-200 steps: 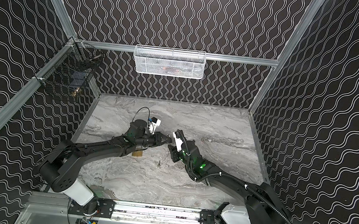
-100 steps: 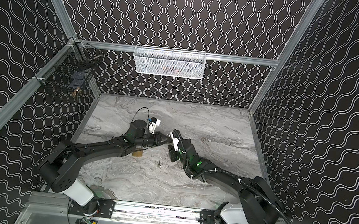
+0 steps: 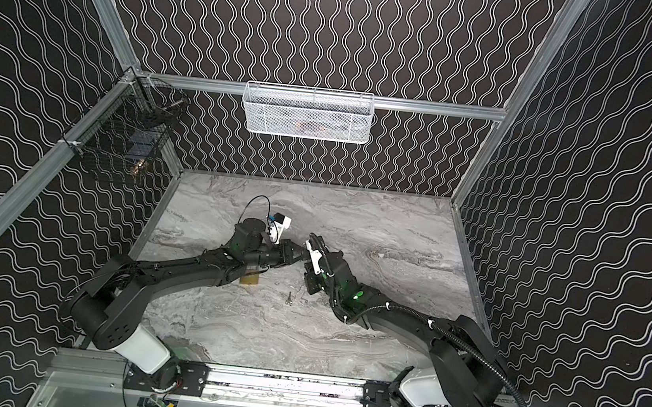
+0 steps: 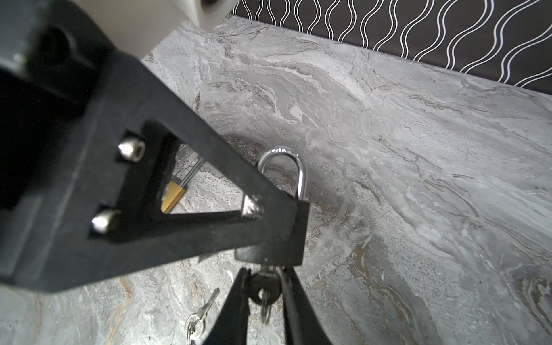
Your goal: Unlock with the key
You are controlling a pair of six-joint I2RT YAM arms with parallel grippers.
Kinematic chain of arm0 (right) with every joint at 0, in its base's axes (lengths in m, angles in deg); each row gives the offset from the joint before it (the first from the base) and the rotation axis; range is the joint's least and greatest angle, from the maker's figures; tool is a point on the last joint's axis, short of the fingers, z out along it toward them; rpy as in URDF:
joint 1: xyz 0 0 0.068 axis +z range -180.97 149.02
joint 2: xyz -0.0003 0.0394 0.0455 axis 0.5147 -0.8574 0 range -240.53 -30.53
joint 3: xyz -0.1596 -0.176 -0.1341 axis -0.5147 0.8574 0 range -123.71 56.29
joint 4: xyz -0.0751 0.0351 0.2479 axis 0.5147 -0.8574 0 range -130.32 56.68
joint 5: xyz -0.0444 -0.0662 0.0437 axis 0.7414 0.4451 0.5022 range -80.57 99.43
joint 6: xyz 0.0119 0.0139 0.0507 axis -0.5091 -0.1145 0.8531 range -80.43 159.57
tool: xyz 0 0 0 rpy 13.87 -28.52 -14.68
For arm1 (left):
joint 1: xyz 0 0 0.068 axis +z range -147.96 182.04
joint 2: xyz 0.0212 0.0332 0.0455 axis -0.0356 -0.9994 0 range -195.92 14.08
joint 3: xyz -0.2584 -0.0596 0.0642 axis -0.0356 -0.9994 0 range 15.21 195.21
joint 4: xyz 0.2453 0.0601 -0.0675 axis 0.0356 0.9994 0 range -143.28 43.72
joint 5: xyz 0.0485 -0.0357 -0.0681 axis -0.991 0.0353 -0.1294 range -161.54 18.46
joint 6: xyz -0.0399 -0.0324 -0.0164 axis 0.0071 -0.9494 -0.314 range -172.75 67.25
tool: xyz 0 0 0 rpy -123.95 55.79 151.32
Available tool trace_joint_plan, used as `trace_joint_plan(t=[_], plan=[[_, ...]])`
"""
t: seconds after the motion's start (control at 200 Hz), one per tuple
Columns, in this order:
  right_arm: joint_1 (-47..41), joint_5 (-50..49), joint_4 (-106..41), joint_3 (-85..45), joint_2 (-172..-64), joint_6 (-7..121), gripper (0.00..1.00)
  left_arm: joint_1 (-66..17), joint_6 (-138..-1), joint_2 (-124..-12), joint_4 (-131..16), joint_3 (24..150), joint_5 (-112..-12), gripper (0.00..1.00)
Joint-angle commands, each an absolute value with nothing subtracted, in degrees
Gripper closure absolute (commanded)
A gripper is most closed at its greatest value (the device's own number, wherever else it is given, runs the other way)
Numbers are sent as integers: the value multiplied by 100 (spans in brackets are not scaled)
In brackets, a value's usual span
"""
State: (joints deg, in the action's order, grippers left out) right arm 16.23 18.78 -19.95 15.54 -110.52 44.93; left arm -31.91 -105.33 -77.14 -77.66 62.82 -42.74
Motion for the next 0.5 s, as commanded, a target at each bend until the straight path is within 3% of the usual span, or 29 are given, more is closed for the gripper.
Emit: trace_joint_plan(t=[0.0, 0.11, 0.205, 0.375, 0.495], plan=[[1631, 1971, -2037, 1507, -11068, 4501, 83, -3194, -10636, -7691, -8140, 6275, -4175, 100], [1631, 2014, -2040, 1498, -11082, 4493, 84, -3198, -10635, -7689, -8158, 6266, -4168, 100], [1625, 2064, -2040, 1494, -11104, 4500, 93, -3193, -10628, -7688, -8149, 6270, -4161, 100], [1631, 2113, -1946, 1524, -11035, 4578, 100, -3197, -10667, -7725, -8238, 6224, -4122, 100], [1631, 2112, -1917, 1529, -10982, 4624, 100, -3198, -10692, -7752, -8324, 6186, -4112, 100]])
